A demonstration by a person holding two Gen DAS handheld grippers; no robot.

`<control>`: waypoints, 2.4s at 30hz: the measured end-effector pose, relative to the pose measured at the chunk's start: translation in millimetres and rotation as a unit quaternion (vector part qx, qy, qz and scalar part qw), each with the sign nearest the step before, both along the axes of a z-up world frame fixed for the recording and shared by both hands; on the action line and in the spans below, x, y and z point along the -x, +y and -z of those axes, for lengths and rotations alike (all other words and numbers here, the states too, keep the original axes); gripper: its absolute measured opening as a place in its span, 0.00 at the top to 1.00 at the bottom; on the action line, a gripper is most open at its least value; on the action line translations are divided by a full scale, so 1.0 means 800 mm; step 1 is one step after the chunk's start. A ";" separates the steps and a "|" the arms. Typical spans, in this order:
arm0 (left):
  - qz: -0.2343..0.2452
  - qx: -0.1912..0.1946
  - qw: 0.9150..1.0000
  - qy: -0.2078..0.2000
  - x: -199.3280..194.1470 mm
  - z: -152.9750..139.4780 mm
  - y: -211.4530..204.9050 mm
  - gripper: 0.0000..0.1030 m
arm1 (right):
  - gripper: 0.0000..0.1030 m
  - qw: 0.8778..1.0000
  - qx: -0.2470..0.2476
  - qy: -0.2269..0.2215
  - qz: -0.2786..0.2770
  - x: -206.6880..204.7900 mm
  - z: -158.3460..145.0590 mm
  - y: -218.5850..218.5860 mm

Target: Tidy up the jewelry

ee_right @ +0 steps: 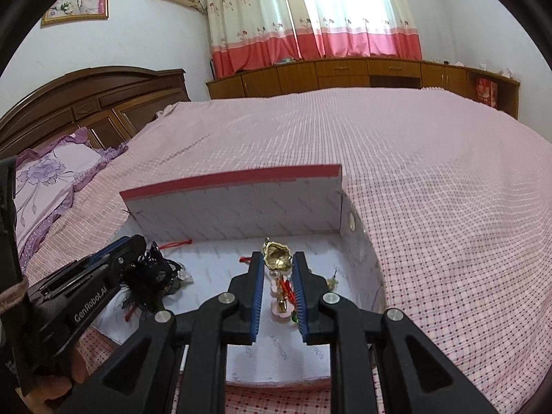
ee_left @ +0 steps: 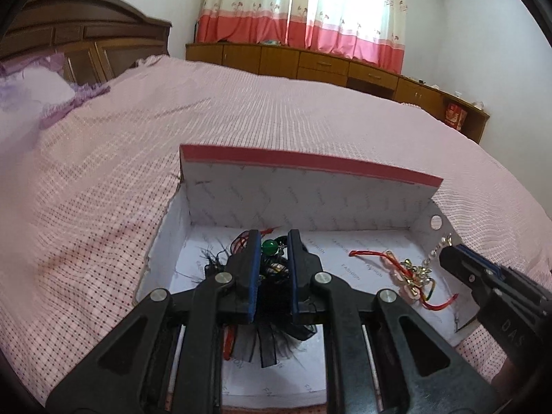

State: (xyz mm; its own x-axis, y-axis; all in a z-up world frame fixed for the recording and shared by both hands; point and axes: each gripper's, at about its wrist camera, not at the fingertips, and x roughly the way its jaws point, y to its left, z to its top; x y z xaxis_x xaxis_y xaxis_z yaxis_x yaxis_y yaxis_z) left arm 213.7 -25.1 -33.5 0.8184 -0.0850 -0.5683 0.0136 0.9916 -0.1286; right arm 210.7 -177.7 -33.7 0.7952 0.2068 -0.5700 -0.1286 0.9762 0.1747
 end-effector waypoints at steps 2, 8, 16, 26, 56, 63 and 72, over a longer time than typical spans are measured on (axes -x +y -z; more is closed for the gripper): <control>-0.005 0.000 1.000 0.009 -0.003 0.002 0.001 0.90 | 0.81 1.000 -0.004 0.009 -0.002 -0.003 0.004 -0.001; -0.005 -0.008 1.000 0.027 -0.005 0.003 -0.004 0.63 | 0.60 0.999 -0.011 0.030 -0.008 -0.008 0.008 0.002; 0.009 -0.013 0.999 0.041 0.012 -0.012 -0.010 0.63 | 0.59 1.000 -0.008 0.021 -0.015 0.007 -0.009 0.006; 0.008 -0.004 0.999 0.044 0.055 -0.042 -0.001 0.62 | 0.53 1.000 -0.018 0.003 -0.023 0.052 -0.043 0.004; -0.011 -0.030 0.999 0.021 0.192 -0.065 -0.002 0.54 | 0.40 0.998 -0.016 -0.062 -0.016 0.216 -0.078 0.006; -0.004 -0.033 0.999 0.023 0.200 -0.061 -0.009 0.54 | 0.40 0.998 -0.014 -0.054 -0.012 0.221 -0.070 0.005; -0.003 -0.038 0.999 0.017 0.202 -0.064 -0.013 0.54 | 0.40 0.999 -0.016 -0.049 -0.010 0.223 -0.065 0.002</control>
State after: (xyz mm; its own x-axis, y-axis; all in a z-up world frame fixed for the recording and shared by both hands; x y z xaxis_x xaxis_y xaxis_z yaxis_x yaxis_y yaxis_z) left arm 52.1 -35.8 18.1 0.7993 -0.0358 -0.5998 0.0042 0.9985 -0.0540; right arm 32.1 -176.0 18.4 0.8425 0.2399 -0.4823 -0.1659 0.9674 0.1912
